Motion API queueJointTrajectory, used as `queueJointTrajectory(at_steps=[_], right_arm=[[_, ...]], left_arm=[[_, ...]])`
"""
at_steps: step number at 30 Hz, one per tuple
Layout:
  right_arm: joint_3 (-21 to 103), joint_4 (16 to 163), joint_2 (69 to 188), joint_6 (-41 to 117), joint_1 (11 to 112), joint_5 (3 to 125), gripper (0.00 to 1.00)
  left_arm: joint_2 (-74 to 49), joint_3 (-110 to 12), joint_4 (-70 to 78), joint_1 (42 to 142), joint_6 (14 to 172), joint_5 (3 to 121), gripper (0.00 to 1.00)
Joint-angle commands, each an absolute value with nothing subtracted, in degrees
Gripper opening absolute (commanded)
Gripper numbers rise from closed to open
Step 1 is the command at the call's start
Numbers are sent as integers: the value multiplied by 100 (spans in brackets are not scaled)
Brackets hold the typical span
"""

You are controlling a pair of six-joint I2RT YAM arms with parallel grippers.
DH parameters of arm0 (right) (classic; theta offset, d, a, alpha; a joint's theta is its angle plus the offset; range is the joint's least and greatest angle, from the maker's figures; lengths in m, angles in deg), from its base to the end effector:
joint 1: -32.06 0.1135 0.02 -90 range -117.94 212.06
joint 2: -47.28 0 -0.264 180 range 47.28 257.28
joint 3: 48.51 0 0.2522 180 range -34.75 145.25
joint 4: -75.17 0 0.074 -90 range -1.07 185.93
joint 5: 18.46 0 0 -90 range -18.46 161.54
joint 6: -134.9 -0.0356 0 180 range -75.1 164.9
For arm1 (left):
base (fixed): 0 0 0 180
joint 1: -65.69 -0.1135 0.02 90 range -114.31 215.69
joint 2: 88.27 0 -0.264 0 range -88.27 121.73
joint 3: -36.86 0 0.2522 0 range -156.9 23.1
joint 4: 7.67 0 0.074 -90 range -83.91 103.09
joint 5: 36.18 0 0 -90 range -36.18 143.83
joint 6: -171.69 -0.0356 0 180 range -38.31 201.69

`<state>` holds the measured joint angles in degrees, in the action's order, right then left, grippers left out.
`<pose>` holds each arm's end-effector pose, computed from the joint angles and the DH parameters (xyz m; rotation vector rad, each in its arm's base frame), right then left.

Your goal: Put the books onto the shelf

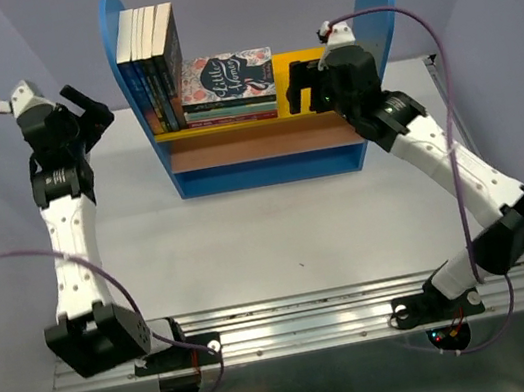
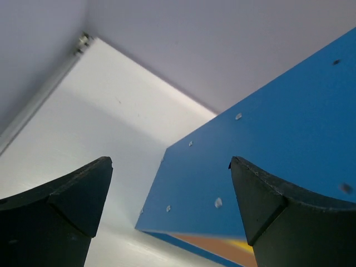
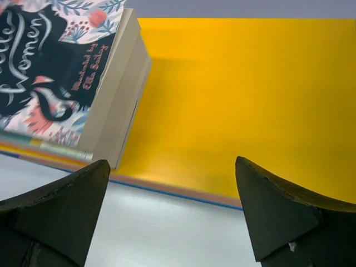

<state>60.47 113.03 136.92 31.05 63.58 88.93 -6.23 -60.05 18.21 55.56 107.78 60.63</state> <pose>0.3113 0.1785 0.4267 -0.0841 1.8849 0.2559 0.3301 0.0547 0.4188 -0.4676 1.7089 -0.3067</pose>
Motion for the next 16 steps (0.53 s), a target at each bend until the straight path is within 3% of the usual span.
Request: queueJointTrajectory(at_steps=[1,7,16], right_arm=[[5246,11556,12666,2566,6422,9079,100],[4419,12285,11549,2021,6422,8613,100],[3495,11846,10379,2011,6422,8728,100]], left_arm=[[-2593,-5192,2490,5514,11174,4611,99],[-4545,-4213,3157,5523,11500,4222,99],[-4934,-4422,3518,5523,11465,4204,99]])
